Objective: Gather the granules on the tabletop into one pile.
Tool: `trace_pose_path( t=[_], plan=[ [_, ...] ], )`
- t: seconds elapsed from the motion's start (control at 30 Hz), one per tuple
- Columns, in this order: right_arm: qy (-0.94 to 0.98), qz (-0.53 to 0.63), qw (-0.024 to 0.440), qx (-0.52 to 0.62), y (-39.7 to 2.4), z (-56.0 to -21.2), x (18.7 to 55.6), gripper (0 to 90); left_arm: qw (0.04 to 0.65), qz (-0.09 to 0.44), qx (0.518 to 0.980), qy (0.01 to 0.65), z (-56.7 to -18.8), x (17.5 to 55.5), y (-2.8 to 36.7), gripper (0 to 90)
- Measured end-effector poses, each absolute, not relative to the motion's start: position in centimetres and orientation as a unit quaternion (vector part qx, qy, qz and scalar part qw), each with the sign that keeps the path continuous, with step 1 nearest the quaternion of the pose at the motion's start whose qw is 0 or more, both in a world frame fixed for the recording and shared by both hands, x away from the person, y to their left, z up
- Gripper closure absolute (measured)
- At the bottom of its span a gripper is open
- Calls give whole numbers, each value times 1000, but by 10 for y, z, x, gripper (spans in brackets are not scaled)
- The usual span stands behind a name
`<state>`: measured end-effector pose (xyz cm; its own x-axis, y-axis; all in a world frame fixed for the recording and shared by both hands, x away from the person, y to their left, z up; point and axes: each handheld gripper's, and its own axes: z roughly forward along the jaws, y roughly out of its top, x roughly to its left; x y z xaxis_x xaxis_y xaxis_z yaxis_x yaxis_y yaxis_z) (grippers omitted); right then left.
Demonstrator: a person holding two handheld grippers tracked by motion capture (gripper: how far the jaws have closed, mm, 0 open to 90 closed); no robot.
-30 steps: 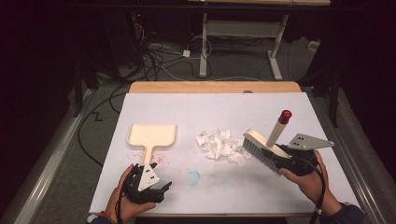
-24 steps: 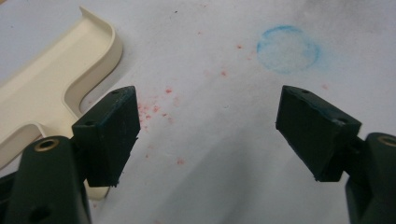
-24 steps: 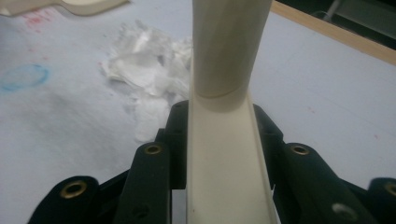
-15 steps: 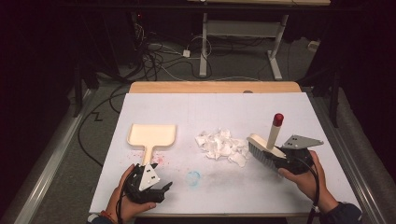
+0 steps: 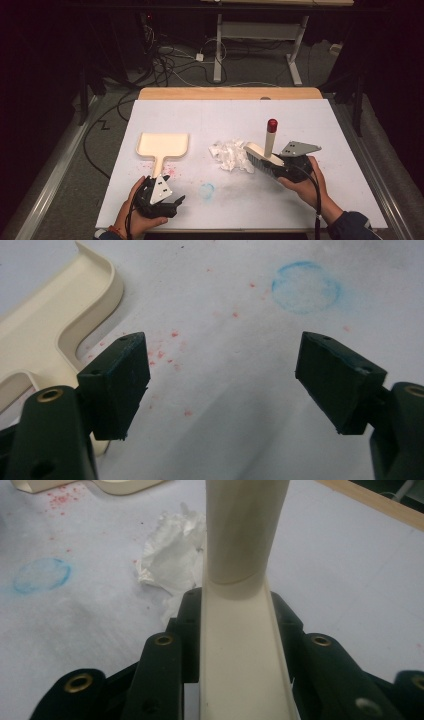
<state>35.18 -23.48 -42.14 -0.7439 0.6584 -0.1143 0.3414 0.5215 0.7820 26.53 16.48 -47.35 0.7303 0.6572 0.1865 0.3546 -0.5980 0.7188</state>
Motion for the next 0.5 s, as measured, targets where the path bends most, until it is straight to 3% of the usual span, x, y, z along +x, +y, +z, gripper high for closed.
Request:
trace_pose_path(
  t=[0.5],
  plan=[
    [824, 441, 207, 291, -255, -395, 338, 678, 342, 232, 863, 291, -472, 265, 166, 208]
  ],
)
